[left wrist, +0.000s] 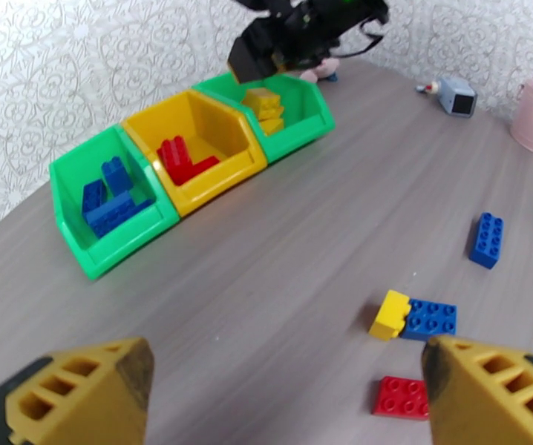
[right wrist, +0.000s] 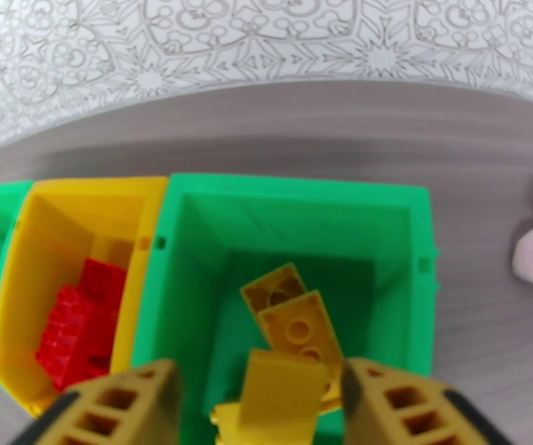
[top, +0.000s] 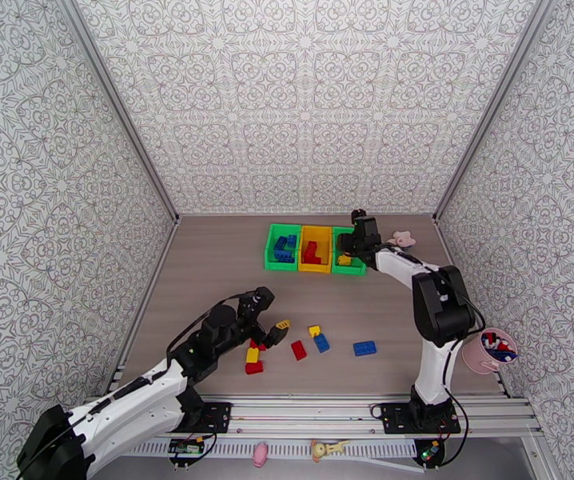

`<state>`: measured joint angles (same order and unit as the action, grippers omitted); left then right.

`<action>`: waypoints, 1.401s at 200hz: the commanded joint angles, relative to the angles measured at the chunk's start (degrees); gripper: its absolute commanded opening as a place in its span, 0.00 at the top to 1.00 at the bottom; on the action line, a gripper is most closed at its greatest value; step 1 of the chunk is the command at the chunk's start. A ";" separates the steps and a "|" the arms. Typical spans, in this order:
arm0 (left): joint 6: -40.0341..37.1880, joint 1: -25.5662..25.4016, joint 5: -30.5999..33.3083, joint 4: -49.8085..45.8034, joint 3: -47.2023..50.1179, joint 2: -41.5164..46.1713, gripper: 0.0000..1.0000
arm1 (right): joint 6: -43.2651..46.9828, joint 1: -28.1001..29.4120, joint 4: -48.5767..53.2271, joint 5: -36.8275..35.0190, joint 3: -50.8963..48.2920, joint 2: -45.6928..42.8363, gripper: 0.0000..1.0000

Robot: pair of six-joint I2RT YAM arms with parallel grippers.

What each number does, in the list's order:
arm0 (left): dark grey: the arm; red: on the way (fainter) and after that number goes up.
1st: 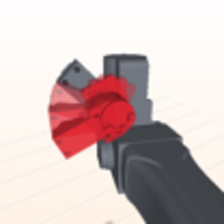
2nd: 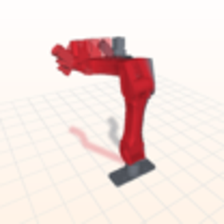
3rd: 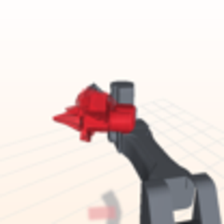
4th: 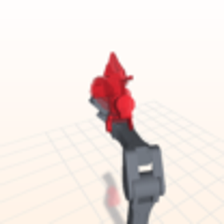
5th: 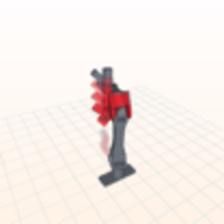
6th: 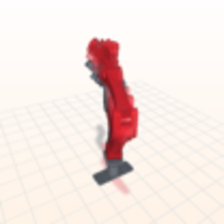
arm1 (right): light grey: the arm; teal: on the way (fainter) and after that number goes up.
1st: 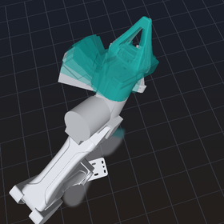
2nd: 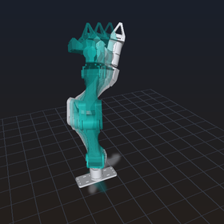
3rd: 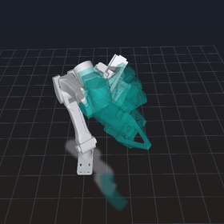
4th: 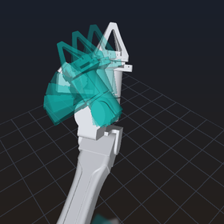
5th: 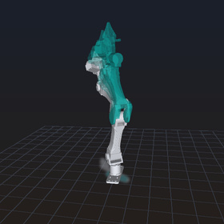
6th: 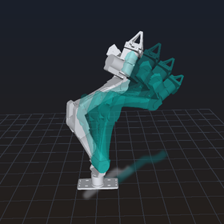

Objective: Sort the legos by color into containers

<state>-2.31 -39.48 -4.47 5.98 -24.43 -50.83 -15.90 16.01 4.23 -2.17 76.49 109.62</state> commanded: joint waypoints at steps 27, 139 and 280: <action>6.42 0.49 3.63 -12.59 -8.63 -3.75 0.00 | 4.59 -0.28 -8.55 5.32 -13.38 -15.19 0.21; 37.90 -6.49 18.66 -56.34 -22.86 -9.77 0.00 | 26.55 2.61 -4.99 32.37 -27.87 -35.66 0.10; 49.34 -10.88 9.83 -56.15 -15.85 -20.60 0.14 | 34.54 9.83 5.56 33.02 -29.18 -37.62 0.07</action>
<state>45.06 -49.98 6.02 -52.29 -41.08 -70.35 18.06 25.47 8.73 30.72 48.25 71.72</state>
